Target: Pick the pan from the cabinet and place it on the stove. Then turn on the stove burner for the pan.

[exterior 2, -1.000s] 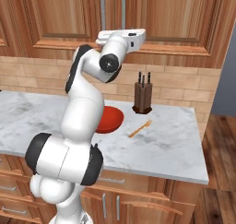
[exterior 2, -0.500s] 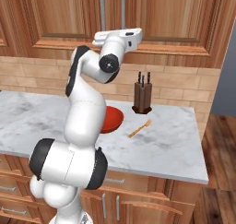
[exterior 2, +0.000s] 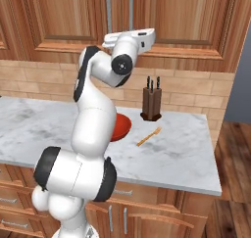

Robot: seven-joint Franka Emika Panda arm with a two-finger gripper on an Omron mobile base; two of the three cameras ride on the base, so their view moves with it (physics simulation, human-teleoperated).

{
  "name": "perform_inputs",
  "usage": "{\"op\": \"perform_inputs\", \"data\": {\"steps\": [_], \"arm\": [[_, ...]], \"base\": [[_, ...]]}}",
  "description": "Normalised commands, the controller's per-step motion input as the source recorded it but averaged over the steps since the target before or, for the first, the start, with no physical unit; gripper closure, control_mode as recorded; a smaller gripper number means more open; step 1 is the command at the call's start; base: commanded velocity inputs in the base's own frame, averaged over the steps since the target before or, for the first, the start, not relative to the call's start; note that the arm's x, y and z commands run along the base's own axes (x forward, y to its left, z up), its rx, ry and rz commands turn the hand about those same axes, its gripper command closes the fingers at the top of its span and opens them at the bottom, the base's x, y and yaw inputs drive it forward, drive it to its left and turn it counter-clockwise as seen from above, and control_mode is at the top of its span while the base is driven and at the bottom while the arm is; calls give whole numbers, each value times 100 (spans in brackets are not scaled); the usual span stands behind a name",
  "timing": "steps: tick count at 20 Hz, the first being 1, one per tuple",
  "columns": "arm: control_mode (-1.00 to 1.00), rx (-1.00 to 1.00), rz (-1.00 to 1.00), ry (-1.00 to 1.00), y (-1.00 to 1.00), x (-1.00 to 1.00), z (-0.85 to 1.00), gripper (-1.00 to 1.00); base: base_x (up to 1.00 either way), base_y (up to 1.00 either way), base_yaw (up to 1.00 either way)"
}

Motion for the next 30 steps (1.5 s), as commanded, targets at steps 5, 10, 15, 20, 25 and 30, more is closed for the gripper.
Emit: {"op": "perform_inputs", "data": {"steps": [5, 10, 15, 20, 25, 30], "arm": [[-100, 0, -7, 1, -1, -6, 0, 100], [-100, 0, -2, 8, -8, -30, 0, 100], [-100, -3, 5, 15, -9, -25, 6, 100], [-100, -4, 14, 6, -14, -43, 1, 100], [-100, 0, 13, 0, -29, -52, -12, 100], [-100, 0, 11, 0, -38, -48, -10, 100]], "base": [[0, 0, 0], [0, 0, 0], [0, 0, 0], [0, 0, 0], [0, 0, 0], [0, 0, 0]]}}
